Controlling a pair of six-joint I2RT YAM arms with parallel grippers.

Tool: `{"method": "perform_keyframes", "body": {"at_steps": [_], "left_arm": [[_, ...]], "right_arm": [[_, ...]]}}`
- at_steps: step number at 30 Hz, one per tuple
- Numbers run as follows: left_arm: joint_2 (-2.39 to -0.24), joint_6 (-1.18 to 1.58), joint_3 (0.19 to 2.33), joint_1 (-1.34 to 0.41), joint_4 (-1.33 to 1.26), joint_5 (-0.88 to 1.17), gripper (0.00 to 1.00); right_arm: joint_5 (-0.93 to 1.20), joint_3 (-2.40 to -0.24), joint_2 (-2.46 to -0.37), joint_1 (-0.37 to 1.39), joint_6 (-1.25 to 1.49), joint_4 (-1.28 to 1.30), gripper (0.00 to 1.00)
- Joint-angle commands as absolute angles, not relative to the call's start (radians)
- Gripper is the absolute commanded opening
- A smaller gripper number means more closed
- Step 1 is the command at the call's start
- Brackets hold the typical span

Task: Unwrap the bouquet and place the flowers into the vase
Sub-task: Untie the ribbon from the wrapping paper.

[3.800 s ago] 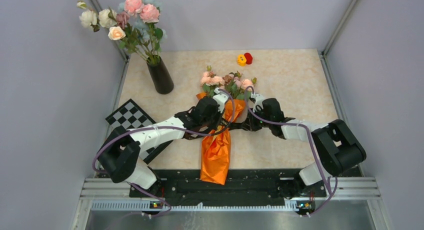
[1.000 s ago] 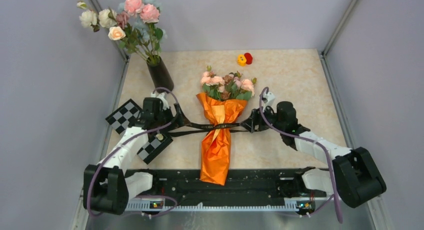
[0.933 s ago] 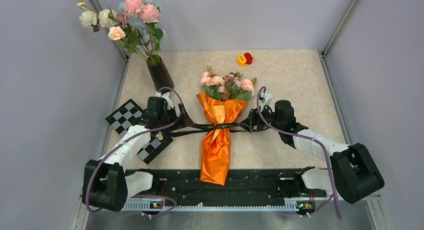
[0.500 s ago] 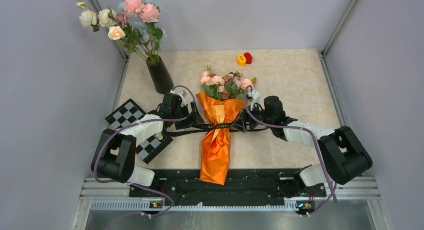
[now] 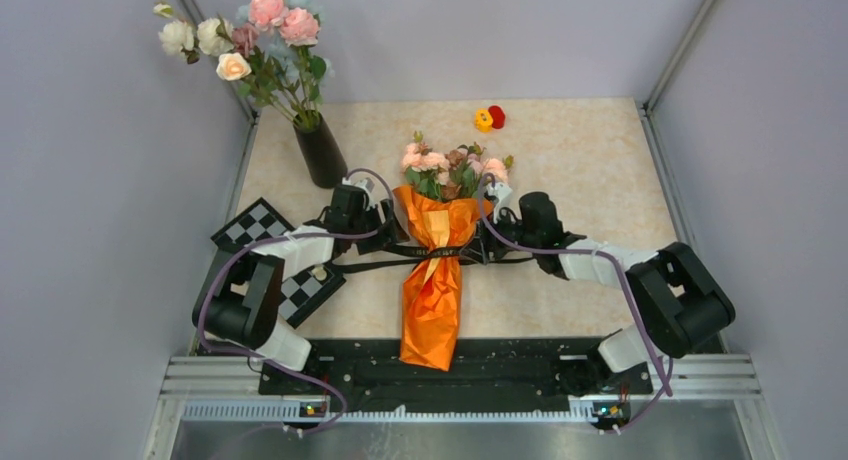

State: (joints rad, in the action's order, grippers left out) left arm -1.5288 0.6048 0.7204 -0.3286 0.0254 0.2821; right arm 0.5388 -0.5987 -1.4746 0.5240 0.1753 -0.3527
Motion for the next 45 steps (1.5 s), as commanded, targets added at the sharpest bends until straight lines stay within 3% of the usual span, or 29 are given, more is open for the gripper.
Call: {"method": "perform_keyframes", "body": {"at_steps": [1, 8, 16, 20, 25, 31, 45], "left_arm": [[-1.531, 0.627, 0.711, -0.331, -0.065, 0.240, 0.73], [-1.532, 0.635, 0.701, -0.330, -0.061, 0.167, 0.70], [-1.547, 0.646, 0.685, -0.324, -0.064, 0.118, 0.69], [-1.547, 0.647, 0.672, -0.313, -0.064, 0.099, 0.69], [-1.528, 0.649, 0.643, -0.288, -0.067, 0.081, 0.69], [-1.485, 0.648, 0.593, -0.261, -0.066, 0.052, 0.69], [-1.373, 0.595, 0.556, -0.154, -0.015, 0.049, 0.68]], "right_arm": [[0.536, -0.629, -1.482, 0.540, 0.156, -0.395, 0.51], [0.500, -0.618, -1.493, 0.540, 0.161, -0.394, 0.42], [0.510, -0.621, -1.524, 0.540, 0.157, -0.397, 0.48], [0.508, -0.623, -1.534, 0.541, 0.154, -0.397, 0.47], [0.483, -0.620, -1.524, 0.541, 0.159, -0.397, 0.34], [0.407, -0.592, -1.467, 0.541, 0.177, -0.411, 0.00], [-0.080, -0.516, -1.165, 0.525, 0.246, -0.292, 0.00]]}}
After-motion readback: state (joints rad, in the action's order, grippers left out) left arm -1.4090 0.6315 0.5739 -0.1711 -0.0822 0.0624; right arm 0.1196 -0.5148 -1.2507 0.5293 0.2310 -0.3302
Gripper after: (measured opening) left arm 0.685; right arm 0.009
